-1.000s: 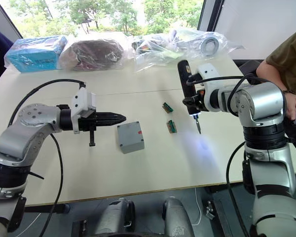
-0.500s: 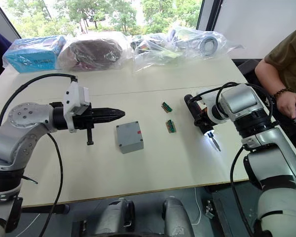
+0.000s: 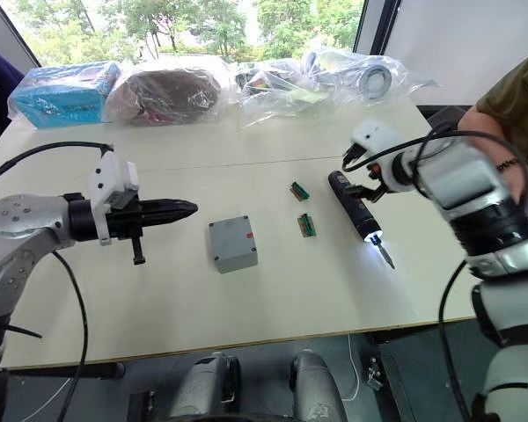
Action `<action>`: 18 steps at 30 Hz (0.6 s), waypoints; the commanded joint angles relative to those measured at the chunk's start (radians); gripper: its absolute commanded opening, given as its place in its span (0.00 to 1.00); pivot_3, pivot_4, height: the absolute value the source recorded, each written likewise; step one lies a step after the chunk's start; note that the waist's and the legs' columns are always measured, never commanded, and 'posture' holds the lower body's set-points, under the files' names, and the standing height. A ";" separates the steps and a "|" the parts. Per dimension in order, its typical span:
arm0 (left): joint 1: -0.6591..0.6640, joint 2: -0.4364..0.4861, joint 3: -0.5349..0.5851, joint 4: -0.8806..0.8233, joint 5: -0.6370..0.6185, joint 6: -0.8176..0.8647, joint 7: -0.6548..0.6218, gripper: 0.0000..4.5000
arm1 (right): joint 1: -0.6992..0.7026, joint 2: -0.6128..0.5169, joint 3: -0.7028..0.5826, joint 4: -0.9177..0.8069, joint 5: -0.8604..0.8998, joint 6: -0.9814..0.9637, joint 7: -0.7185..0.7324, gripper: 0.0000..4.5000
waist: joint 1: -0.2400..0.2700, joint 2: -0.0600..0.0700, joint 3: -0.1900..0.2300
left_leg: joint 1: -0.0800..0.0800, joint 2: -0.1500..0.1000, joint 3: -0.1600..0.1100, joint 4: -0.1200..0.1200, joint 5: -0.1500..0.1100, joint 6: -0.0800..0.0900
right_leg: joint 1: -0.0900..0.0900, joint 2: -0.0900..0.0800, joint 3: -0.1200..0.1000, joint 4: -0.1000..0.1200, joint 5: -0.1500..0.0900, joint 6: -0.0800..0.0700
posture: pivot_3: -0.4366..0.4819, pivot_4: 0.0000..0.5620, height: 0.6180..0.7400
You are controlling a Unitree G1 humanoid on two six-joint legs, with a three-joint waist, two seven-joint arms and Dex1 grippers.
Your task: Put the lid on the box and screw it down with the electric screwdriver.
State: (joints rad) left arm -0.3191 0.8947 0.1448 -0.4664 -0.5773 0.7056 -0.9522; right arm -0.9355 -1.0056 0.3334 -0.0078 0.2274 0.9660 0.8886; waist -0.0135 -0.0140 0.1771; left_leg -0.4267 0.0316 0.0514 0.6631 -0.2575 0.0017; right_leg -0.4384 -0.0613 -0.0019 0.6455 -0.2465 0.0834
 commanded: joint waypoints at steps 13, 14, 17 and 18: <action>0.315 0.182 0.338 -0.046 -0.066 0.088 -0.089 0.93 | 0.548 -0.212 -0.659 -0.373 0.425 -0.033 0.370 1.00 | 0.002 -0.002 0.002 | 0.003 0.002 0.000 0.001 0.000 0.000 | 0.004 -0.003 0.000 -0.002 -0.002 -0.004 | 0.48 0.27 1.00; 0.331 0.191 0.361 -0.054 -0.075 0.098 -0.098 0.98 | 0.568 -0.213 -0.672 -0.378 0.428 -0.040 0.372 1.00 | 0.002 -0.002 0.002 | 0.003 0.002 0.000 0.001 0.000 0.000 | 0.004 -0.003 0.000 -0.002 -0.002 -0.004 | 0.48 0.27 1.00; 0.377 0.212 0.443 -0.072 -0.094 0.125 -0.127 0.99 | 0.618 -0.214 -0.703 -0.397 0.433 -0.056 0.375 1.00 | 0.002 -0.002 0.002 | 0.003 0.002 0.001 0.000 0.000 0.000 | 0.003 -0.003 0.000 -0.002 -0.002 -0.004 | 0.48 0.27 1.00; 0.388 0.215 0.462 -0.076 -0.096 0.130 -0.131 0.99 | 0.630 -0.214 -0.710 -0.400 0.432 -0.066 0.377 1.00 | 0.002 -0.002 0.002 | 0.003 0.002 0.001 0.000 0.000 0.000 | 0.004 -0.003 0.000 -0.002 -0.002 -0.004 | 0.48 0.27 1.00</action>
State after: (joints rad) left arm 0.0594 1.0888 0.5322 -0.5152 -0.6603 0.8262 -1.0672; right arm -0.3103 -1.1980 -0.3254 -0.3785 0.6447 0.9279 1.2580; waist -0.0118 -0.0158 0.1795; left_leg -0.4239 0.0333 0.0520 0.6637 -0.2576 0.0014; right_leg -0.4348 -0.0640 -0.0022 0.6432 -0.2490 0.0792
